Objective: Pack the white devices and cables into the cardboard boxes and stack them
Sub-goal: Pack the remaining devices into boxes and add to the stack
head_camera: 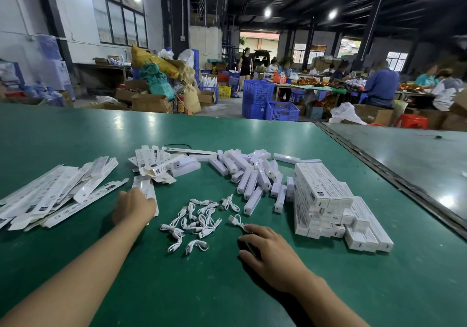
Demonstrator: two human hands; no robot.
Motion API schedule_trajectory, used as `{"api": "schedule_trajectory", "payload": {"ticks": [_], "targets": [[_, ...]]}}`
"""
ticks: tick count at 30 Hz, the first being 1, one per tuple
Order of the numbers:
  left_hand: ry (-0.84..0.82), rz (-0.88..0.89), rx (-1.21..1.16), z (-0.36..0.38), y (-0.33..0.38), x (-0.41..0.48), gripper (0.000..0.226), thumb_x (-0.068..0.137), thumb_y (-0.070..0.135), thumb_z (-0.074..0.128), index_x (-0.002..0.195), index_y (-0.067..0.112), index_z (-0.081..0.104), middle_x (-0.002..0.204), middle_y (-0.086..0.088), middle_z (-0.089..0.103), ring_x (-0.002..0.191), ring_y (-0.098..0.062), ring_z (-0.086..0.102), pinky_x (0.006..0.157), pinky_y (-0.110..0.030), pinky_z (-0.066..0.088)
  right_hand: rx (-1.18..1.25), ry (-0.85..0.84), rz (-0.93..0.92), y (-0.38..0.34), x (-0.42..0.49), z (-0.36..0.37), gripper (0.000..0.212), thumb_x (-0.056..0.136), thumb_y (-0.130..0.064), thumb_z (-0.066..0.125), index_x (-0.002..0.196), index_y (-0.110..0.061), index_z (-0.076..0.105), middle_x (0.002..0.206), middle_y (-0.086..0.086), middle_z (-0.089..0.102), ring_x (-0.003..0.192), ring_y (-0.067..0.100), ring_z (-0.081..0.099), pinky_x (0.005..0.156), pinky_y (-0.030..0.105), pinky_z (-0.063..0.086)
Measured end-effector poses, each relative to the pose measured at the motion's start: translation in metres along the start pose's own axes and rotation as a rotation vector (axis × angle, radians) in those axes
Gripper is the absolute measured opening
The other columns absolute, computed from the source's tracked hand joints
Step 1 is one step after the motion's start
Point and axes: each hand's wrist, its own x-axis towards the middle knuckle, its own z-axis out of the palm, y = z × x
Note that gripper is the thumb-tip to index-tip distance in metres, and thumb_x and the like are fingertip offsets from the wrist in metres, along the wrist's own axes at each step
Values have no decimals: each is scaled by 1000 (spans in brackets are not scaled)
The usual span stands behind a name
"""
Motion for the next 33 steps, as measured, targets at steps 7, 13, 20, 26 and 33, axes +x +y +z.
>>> {"api": "schedule_trajectory", "payload": {"ticks": [7,13,20,26,33], "targets": [[-220,-257,-864,-12,17,-15,31,89,13,65,115,-3,59,80,-16,62,62,-23,57,51,-28,47,8,39,-11,-1,-2,0,41,96,-54,44,129,-33,57,149,-14,40,138,8,31,111,26,29],[-832,-313,-1303,-27,30,-72,36,68,6,74,100,-2,58,78,-24,69,92,-32,66,73,-43,56,64,193,-27,-3,-4,-3,27,95,-41,56,116,-27,66,139,-9,49,132,9,39,108,23,32],[-904,-85,-1449,-7,51,-127,36,70,-2,75,97,2,52,87,-17,70,104,-38,69,80,-44,62,504,299,83,-17,-12,-16,20,94,-29,64,113,-23,67,108,-11,67,96,2,64,88,22,51],[-822,76,-1369,13,55,-162,29,75,-10,76,99,-3,59,78,-11,73,78,-28,74,70,-31,60,986,132,158,-35,-12,-18,21,96,-25,59,117,-25,61,103,-1,72,89,17,72,77,28,58],[-695,118,-1292,19,53,-165,59,52,18,91,102,-2,66,99,-21,74,101,-40,70,102,-51,50,1275,21,219,-33,-11,-24,32,88,-30,66,117,-16,66,106,8,73,89,23,71,82,33,57]]}}
